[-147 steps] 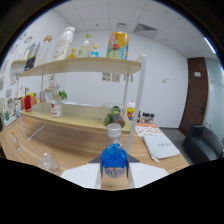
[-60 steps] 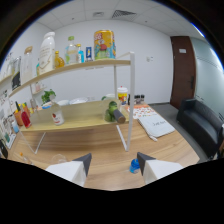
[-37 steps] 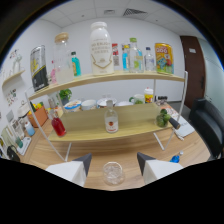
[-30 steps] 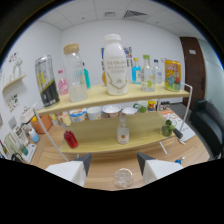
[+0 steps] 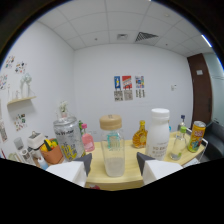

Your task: Make me a cup of Mount Fuji.

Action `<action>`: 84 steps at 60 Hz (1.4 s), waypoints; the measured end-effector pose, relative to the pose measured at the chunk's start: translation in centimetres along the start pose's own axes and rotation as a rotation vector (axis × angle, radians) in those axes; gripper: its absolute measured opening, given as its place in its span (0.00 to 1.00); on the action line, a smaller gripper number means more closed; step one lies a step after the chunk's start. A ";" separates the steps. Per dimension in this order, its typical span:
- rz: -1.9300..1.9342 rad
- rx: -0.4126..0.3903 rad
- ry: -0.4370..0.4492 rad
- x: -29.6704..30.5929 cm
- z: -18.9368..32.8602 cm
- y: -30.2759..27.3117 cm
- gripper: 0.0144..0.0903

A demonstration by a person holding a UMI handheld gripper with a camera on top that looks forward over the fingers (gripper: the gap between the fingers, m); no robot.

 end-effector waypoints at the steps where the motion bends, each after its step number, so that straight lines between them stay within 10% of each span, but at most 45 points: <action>1: 0.001 0.000 0.002 0.0 0.4 0.1 0.89; 16: -0.021 0.030 0.058 0.6 4.2 0.8 0.38; 52: -0.039 0.086 -0.049 -0.4 -2.6 -0.4 0.33; 84: 0.315 -0.134 -0.047 0.4 -4.2 25.5 0.33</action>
